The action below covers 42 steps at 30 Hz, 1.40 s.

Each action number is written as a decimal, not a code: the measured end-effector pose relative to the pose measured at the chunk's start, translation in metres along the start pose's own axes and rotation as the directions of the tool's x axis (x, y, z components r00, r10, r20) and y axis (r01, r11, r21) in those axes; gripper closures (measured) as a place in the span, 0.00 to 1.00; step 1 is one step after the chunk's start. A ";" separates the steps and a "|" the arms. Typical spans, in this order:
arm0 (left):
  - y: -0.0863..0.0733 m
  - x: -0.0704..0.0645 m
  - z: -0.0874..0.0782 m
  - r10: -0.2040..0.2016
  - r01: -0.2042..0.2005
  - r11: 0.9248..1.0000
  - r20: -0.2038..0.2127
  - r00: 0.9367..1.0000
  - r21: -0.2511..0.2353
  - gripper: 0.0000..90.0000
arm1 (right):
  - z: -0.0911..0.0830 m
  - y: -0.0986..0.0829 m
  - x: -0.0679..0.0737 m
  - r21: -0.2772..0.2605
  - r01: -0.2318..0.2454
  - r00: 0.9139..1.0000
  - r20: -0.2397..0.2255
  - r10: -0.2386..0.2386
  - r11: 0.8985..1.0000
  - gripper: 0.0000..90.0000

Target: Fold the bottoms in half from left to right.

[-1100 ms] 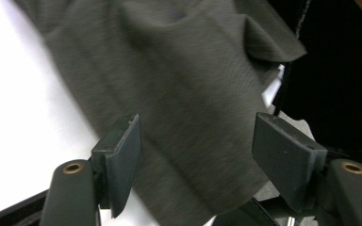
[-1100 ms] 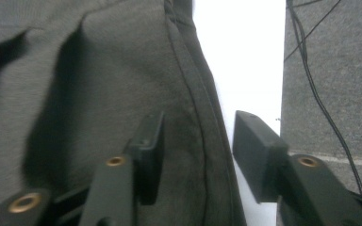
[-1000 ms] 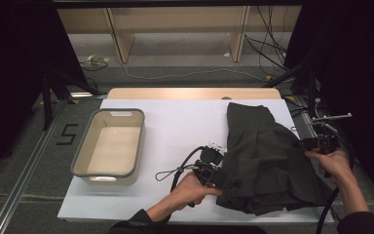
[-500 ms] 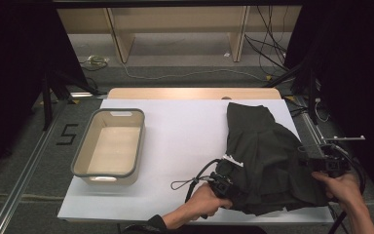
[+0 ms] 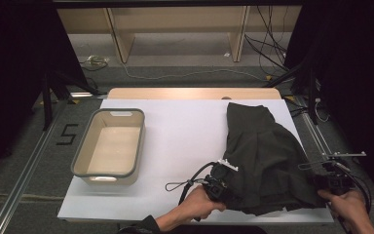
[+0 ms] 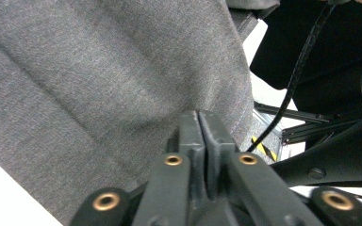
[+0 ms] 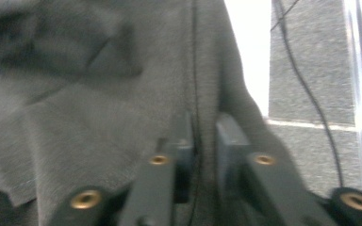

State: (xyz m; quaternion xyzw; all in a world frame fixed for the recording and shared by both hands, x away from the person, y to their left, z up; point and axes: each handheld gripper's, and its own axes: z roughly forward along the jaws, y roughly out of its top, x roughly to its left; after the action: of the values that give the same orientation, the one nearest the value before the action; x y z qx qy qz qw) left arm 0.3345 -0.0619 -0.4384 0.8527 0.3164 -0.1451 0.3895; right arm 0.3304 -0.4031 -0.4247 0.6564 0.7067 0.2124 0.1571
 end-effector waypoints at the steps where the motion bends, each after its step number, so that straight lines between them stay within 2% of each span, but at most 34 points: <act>1: 0.000 0.000 -0.001 0.007 -0.007 1.000 -0.001 1.000 -0.001 0.99 | -0.002 0.001 -0.002 -0.006 0.000 1.000 0.003 0.000 1.000 0.96; 5: 0.001 0.001 -0.005 0.017 -0.017 1.000 -0.002 1.000 -0.008 0.99 | -0.006 0.005 -0.018 -0.024 -0.019 1.000 -0.001 0.019 1.000 0.97; 10: 0.001 0.007 -0.012 0.013 -0.013 1.000 -0.003 1.000 -0.017 0.99 | -0.001 0.007 -0.035 -0.022 -0.030 0.999 -0.013 0.029 0.999 0.94; 15: -0.002 0.015 -0.015 -0.013 0.012 1.000 -0.022 1.000 -0.026 0.99 | 0.008 0.006 -0.042 -0.008 -0.018 1.000 0.011 0.019 1.000 0.90; 18: -0.004 0.014 -0.011 -0.011 0.011 1.000 -0.020 1.000 -0.012 0.99 | 0.011 0.005 -0.045 -0.008 -0.027 1.000 0.002 0.027 1.000 0.89; 20: -0.005 0.012 -0.008 -0.006 0.006 1.000 -0.019 1.000 -0.010 0.99 | 0.009 0.005 -0.043 -0.016 -0.027 0.999 0.026 0.027 1.000 0.84; 22: -0.004 0.012 -0.010 -0.005 0.005 1.000 -0.027 1.000 -0.014 0.99 | 0.004 0.007 -0.040 -0.046 -0.029 0.998 0.055 0.032 0.999 0.78; 23: -0.003 0.013 -0.011 -0.009 0.008 1.000 -0.029 1.000 -0.026 0.98 | 0.000 0.008 -0.038 -0.069 -0.020 0.998 0.055 0.024 0.997 0.75; 25: -0.001 0.016 -0.017 -0.008 0.007 0.999 -0.040 0.999 -0.043 0.90 | -0.010 0.010 -0.033 -0.118 -0.030 0.998 0.048 0.036 0.993 0.70; 27: 0.001 0.019 -0.023 -0.009 0.005 0.998 -0.058 0.998 -0.066 0.81 | -0.019 0.013 -0.026 -0.156 -0.028 0.999 0.011 0.030 0.987 0.65; 29: 0.003 0.022 -0.028 -0.015 0.008 0.997 -0.096 0.995 -0.073 0.69 | -0.026 0.014 -0.017 -0.178 -0.023 0.999 -0.039 0.016 0.984 0.62; 32: 0.005 0.028 -0.031 -0.031 0.020 0.996 -0.134 0.990 -0.081 0.56 | -0.029 0.013 -0.001 -0.186 -0.018 0.993 -0.118 -0.005 0.982 0.62; 34: 0.005 0.031 -0.032 -0.039 0.027 0.997 -0.156 0.987 -0.077 0.49 | -0.025 0.010 0.012 -0.170 -0.007 0.986 -0.162 -0.022 0.985 0.63; 38: 0.004 0.038 -0.033 -0.054 0.041 0.996 -0.186 0.981 -0.073 0.42 | -0.014 0.004 0.034 -0.121 0.013 0.976 -0.213 -0.039 0.993 0.63; 42: 0.002 0.046 -0.033 -0.075 0.062 0.996 -0.205 0.976 -0.070 0.39 | -0.004 -0.003 0.050 -0.081 0.058 0.975 -0.211 -0.074 0.995 0.61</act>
State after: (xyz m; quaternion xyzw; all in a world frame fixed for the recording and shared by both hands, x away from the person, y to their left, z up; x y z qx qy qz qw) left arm 0.3708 -0.0184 -0.4379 0.8391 0.3889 -0.0590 0.3758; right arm 0.3215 -0.3536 -0.4193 0.5994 0.7326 0.3026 0.1115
